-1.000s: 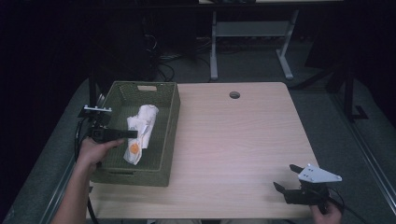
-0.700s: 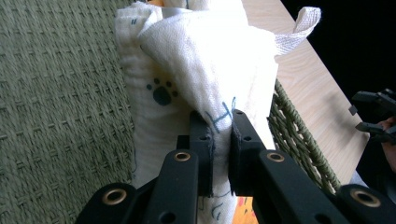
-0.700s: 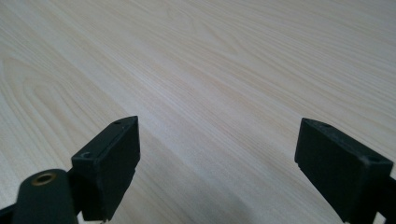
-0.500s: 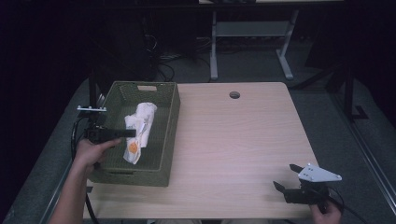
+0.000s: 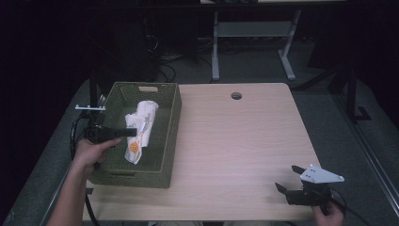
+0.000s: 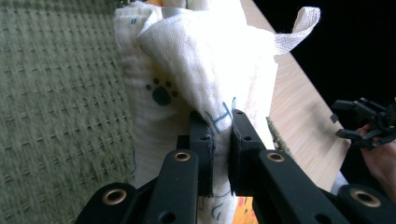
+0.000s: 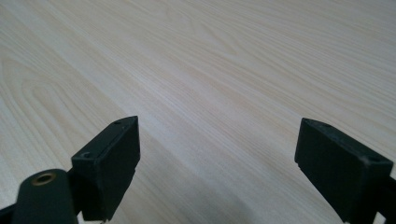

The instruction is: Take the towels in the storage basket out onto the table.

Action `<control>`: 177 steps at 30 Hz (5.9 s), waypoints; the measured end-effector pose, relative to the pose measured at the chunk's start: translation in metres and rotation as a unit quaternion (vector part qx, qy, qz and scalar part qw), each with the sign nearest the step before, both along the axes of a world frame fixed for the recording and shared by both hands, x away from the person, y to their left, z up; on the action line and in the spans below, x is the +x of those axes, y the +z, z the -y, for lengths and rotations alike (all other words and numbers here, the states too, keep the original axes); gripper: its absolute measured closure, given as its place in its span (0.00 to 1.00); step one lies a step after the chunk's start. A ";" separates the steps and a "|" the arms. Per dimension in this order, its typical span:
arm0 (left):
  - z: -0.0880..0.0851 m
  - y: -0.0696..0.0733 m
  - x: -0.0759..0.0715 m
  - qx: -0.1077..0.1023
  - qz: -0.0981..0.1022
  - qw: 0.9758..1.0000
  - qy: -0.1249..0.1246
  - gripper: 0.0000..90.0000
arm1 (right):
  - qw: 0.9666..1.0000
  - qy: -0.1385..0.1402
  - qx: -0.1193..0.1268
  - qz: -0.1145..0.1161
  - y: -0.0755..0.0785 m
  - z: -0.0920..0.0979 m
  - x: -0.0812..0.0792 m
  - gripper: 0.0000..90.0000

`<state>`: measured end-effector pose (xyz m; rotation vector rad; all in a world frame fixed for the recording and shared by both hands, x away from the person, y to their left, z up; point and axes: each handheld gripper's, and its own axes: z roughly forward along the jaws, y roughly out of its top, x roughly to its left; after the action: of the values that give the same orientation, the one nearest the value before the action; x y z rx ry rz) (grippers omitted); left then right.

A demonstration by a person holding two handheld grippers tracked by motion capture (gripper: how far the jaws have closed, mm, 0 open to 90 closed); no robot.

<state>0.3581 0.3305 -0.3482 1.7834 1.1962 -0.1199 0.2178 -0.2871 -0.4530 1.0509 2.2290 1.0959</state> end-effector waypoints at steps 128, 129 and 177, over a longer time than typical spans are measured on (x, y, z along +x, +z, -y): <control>0.200 0.017 0.013 -0.024 0.025 0.987 -0.158 0.92 | 1.000 0.003 0.010 0.011 0.004 0.006 -0.005 0.15; 0.201 0.016 0.014 -0.022 0.025 0.987 -0.160 0.92 | 1.000 0.004 0.011 0.012 0.004 0.007 -0.005 0.15; 0.258 -0.053 0.037 0.025 -0.008 0.993 -0.118 0.90 | 1.000 0.004 0.012 0.016 0.005 0.010 -0.010 0.15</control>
<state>0.3952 0.0727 -0.4017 1.9657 1.0038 -0.2436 0.2081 -0.2973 -0.4482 1.0279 2.2008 1.1379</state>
